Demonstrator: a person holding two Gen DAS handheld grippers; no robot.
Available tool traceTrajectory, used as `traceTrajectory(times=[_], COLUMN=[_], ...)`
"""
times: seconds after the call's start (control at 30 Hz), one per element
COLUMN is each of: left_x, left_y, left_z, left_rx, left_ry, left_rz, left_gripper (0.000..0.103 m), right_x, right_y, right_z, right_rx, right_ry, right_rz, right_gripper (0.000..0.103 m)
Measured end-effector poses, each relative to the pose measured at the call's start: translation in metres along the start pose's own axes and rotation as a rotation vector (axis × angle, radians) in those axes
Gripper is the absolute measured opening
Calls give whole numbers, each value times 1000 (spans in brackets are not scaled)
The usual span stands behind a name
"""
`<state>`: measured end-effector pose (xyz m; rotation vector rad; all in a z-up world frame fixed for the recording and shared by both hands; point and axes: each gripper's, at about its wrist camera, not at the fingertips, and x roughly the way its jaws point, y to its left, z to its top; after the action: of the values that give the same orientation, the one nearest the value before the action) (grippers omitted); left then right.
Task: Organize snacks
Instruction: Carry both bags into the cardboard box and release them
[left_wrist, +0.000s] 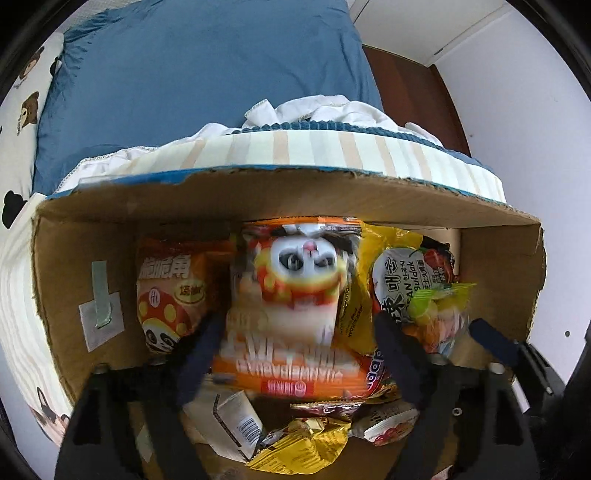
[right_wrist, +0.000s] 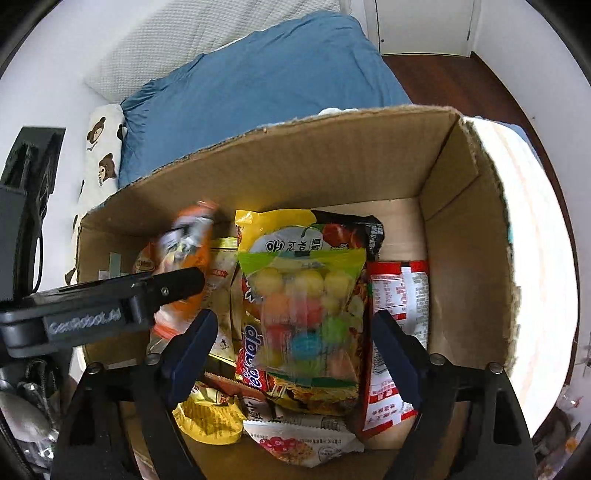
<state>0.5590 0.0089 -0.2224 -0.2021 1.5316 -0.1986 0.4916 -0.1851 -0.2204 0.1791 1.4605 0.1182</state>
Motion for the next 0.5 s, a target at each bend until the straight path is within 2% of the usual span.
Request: traceTrajectory(times=[0.07, 0.17, 0.33, 0.5], left_x=[-3, -11, -29, -50], left_y=[1, 1, 2, 0], left_z=[-3, -8, -25, -56], left_rx=[-3, 2, 4, 22], left_ry=[-4, -27, -73, -179], left_rz=[-5, -2, -21, 18], left_gripper=[89, 92, 92, 92], right_x=[-5, -11, -32, -48], right_y=[2, 6, 12, 11], right_z=[-1, -4, -16, -37], right_rx=[-14, -28, -38, -37], right_ry=[-7, -24, -61, -106], right_rz=[-10, -27, -51, -68], right_gripper=[94, 95, 98, 99])
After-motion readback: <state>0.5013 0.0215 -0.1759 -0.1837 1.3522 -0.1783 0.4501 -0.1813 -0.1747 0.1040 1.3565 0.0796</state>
